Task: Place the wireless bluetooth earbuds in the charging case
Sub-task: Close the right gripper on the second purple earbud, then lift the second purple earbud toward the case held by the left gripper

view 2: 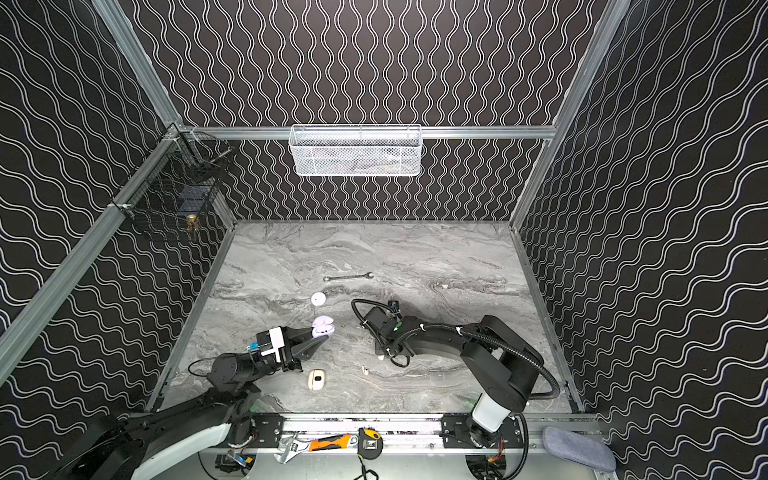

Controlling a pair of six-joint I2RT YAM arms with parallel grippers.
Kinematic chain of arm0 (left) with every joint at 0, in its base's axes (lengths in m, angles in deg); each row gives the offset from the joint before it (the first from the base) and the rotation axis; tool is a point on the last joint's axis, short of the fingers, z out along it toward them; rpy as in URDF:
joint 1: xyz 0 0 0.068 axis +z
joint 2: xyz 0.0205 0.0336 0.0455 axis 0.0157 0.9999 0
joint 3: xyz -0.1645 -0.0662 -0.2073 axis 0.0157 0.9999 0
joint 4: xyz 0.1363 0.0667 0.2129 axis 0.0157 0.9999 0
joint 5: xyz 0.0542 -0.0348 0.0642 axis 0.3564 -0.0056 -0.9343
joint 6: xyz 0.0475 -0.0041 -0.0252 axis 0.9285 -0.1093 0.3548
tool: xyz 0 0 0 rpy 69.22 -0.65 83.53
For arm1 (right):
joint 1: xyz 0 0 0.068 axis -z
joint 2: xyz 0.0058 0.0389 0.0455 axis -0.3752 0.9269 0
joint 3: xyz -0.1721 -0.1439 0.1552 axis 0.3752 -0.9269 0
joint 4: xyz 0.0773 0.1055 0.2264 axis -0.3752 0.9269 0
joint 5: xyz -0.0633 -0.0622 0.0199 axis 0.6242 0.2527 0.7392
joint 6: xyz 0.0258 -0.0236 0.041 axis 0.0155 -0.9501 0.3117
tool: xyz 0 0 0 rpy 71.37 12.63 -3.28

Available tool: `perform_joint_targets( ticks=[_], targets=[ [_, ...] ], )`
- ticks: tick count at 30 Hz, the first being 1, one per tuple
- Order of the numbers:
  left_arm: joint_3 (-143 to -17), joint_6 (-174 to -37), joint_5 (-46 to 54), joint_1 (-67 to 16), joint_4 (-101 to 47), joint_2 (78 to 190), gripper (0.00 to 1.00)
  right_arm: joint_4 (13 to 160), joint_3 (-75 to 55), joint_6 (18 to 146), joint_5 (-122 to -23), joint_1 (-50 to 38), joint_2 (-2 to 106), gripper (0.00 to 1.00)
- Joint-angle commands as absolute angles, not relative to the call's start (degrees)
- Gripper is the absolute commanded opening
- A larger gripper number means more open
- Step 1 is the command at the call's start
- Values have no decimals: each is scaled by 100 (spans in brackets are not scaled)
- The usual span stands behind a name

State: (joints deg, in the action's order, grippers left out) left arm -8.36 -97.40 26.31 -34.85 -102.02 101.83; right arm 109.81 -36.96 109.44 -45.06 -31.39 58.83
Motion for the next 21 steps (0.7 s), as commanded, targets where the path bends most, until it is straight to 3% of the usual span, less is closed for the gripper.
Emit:
perform_joint_targets(
  ticks=[1, 13, 21],
  targets=[
    [-881, -9737, 2667, -3485, -10408, 10214, 0, 11122, -3687, 11070, -4564, -3166, 5954, 16],
    [-909, -9706, 2598, -3483, -10277, 10231, 0, 11243, -3565, 11137, -4196, -3219, 5468, 9],
    [-876, -9681, 2155, -3484, -10508, 10606, 0, 12375, -2210, 11043, -2715, -3860, 4740, 8]
  ],
)
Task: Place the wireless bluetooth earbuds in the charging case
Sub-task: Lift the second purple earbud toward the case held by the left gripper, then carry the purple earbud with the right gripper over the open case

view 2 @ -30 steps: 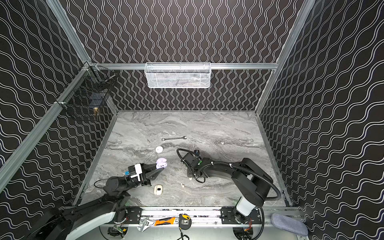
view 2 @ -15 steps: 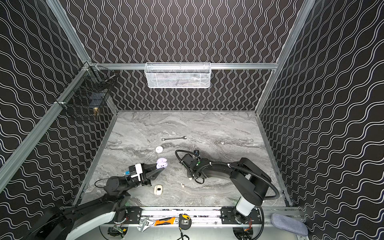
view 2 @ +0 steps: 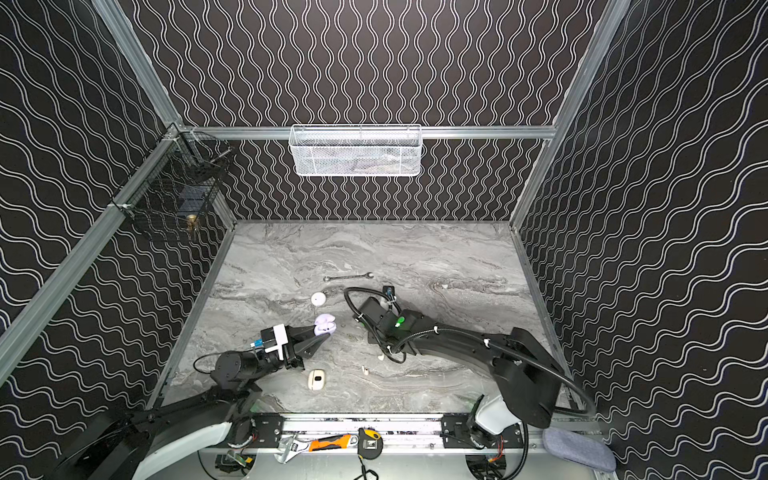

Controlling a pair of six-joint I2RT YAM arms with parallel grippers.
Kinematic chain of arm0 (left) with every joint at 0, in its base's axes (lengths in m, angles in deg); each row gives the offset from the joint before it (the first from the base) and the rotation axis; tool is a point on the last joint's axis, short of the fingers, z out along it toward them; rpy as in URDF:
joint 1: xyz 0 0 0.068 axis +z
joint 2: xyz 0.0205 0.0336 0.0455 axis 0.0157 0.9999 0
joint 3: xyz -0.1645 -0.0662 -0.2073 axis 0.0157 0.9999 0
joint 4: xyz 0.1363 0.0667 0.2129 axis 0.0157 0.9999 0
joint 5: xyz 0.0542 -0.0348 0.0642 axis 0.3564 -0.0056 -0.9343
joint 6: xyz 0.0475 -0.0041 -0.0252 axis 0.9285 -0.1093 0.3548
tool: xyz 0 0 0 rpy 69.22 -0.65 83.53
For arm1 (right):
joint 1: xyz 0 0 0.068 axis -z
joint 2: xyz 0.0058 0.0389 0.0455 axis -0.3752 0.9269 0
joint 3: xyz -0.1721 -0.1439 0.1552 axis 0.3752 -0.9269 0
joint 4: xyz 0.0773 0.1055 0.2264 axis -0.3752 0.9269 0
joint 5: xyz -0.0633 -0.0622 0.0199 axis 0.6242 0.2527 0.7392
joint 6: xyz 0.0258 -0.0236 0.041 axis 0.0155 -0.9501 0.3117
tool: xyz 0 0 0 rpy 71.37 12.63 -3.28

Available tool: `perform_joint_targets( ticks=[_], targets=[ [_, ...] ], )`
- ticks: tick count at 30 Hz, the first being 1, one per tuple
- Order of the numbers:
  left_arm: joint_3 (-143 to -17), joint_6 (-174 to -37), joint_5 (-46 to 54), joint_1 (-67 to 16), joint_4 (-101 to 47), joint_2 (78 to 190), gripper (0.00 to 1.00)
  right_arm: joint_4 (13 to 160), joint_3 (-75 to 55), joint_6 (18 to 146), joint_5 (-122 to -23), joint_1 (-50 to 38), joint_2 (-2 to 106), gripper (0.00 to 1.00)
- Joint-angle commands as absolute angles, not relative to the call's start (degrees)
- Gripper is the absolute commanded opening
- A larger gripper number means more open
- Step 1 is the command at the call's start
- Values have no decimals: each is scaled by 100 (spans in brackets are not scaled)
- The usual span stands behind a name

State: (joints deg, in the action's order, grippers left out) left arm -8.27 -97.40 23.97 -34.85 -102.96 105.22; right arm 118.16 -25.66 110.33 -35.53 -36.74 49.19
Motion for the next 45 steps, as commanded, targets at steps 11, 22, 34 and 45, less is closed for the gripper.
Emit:
perform_joint_targets(
  ticks=[11, 22, 34, 45],
  targets=[
    [-886, -9229, 1103, -3475, -11120, 11261, 0, 11021, -1729, 9899, -1864, -4671, 3623, 7],
    [-1074, -9156, 1587, -3471, -10943, 11465, 0, 9342, -1876, 8869, -1948, -5186, 3781, 6],
    [-1077, -9292, 1628, -3470, -11158, 11628, 0, 8472, -1854, 8455, -2228, -5262, 4523, 6],
    [-1049, -9293, 1394, -3473, -10939, 11353, 0, 7975, -2392, 8443, -2289, -5355, 4250, 4]
  ],
)
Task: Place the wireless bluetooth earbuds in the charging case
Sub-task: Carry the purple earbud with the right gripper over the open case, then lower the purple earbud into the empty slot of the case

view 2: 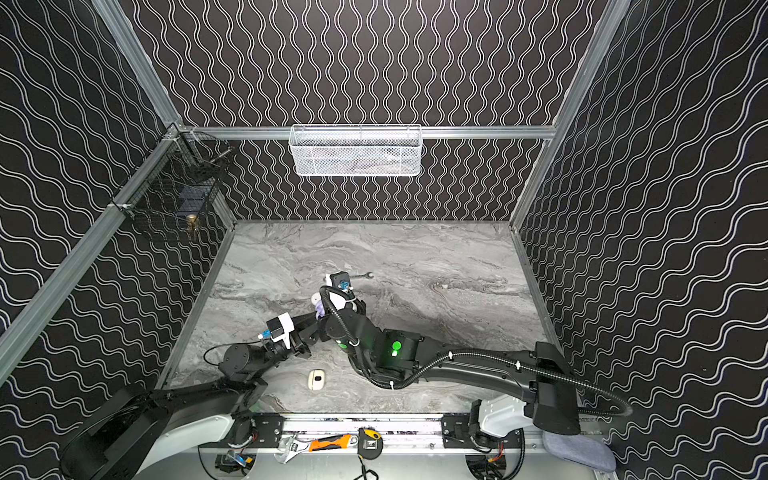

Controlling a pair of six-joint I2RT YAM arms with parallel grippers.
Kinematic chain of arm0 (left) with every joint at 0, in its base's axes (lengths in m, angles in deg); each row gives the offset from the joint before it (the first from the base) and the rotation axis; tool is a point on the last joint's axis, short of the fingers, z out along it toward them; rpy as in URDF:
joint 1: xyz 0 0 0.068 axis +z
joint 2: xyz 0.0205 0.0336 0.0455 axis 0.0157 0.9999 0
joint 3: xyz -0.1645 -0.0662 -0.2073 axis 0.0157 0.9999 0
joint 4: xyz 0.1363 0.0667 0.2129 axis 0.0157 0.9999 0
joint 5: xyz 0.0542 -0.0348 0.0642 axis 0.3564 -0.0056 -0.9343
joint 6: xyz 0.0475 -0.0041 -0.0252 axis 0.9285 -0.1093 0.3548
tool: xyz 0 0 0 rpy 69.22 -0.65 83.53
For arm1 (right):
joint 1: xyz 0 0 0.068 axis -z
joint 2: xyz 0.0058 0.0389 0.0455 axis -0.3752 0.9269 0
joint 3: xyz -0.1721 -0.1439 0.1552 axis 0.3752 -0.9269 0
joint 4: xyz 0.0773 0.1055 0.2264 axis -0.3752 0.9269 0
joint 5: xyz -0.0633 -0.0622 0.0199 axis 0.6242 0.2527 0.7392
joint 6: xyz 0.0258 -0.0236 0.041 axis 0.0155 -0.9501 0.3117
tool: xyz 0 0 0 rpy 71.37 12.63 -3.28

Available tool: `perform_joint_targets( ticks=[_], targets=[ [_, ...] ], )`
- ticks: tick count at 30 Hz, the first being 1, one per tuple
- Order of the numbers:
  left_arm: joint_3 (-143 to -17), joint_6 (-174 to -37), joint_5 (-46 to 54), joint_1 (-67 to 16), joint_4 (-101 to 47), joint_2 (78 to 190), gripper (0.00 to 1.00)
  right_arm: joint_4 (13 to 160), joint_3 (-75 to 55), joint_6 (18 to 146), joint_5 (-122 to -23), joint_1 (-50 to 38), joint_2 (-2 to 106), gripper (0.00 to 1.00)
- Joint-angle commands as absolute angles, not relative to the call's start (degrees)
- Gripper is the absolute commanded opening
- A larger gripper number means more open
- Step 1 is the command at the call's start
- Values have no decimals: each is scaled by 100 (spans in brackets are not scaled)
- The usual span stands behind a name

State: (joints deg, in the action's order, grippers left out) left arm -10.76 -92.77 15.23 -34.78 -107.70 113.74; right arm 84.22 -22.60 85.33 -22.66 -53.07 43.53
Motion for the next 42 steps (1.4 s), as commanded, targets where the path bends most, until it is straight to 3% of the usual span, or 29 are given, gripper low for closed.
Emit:
perform_joint_targets(
  ticks=[1, 11, 42],
  targets=[
    [-1040, -9302, 1382, -3474, -10948, 11338, 0, 7898, -2457, 8417, -2279, -5388, 4213, 4],
    [-1059, -9311, 1465, -3471, -10834, 11221, 0, 7129, -2852, 8270, -2047, -5514, 4273, 4],
    [-1029, -9316, 1425, -3478, -10791, 11114, 0, 6667, -3424, 8371, -1937, -5781, 4377, 2]
  ],
)
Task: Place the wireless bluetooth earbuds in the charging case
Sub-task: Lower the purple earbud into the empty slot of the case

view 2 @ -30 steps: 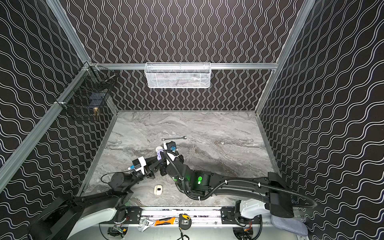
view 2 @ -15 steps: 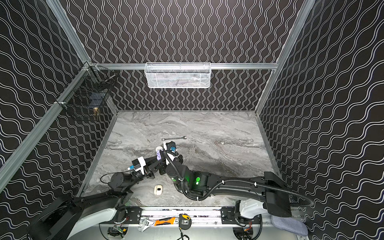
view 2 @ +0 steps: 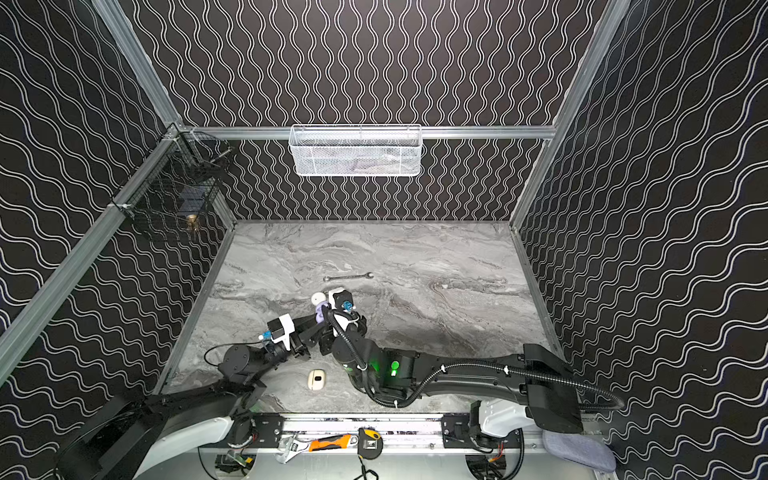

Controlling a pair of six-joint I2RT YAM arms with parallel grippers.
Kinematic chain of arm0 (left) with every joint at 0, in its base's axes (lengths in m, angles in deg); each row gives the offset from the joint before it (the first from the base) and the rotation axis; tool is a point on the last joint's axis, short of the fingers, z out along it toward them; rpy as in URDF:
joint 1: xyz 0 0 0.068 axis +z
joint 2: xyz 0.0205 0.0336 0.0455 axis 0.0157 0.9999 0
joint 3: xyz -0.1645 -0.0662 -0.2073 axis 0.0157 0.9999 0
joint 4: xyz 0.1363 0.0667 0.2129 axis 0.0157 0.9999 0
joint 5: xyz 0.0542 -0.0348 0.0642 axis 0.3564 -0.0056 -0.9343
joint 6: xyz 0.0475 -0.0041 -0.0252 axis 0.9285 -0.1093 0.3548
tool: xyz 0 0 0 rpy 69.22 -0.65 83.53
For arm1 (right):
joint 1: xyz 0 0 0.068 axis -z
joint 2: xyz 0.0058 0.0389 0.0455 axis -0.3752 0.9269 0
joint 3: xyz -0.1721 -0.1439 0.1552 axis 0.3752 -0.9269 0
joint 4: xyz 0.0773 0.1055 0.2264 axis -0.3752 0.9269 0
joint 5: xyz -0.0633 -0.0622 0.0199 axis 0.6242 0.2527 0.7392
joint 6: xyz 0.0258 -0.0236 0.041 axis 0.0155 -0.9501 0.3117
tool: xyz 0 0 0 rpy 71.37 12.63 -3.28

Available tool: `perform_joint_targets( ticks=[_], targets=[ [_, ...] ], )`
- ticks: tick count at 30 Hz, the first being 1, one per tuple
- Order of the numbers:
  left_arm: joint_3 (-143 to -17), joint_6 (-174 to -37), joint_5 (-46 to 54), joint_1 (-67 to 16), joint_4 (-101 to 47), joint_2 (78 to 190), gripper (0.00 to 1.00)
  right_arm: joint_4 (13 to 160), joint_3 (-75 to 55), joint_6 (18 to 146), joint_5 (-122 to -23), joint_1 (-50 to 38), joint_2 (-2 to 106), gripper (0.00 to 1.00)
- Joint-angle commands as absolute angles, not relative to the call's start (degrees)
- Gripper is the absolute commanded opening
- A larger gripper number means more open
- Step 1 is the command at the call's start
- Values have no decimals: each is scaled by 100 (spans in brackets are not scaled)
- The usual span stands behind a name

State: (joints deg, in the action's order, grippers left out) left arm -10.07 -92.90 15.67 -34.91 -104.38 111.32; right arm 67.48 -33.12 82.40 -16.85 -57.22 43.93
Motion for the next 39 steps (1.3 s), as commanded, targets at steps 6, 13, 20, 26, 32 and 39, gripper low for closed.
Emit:
perform_joint_targets(
  ticks=[6, 13, 20, 26, 32, 39],
  targets=[
    [-998, -9328, 1437, -3475, -10962, 11207, 0, 6365, -3520, 8372, -1757, -5805, 4481, 2],
    [-987, -9328, 1439, -3478, -10964, 11165, 0, 6097, -3614, 8302, -1480, -5800, 4491, 2],
    [-987, -9313, 1403, -3471, -10845, 11056, 0, 6337, -3539, 8272, -1344, -5818, 4601, 2],
    [-978, -9328, 1404, -3474, -10828, 11026, 0, 6366, -3655, 8176, -1051, -5917, 4642, 2],
    [-960, -9337, 1399, -3478, -10964, 11103, 0, 6327, -3730, 8215, -881, -5936, 4632, 1],
    [-960, -9320, 1412, -3473, -10954, 11091, 0, 5899, -3764, 7933, -833, -5933, 4575, 1]
  ],
)
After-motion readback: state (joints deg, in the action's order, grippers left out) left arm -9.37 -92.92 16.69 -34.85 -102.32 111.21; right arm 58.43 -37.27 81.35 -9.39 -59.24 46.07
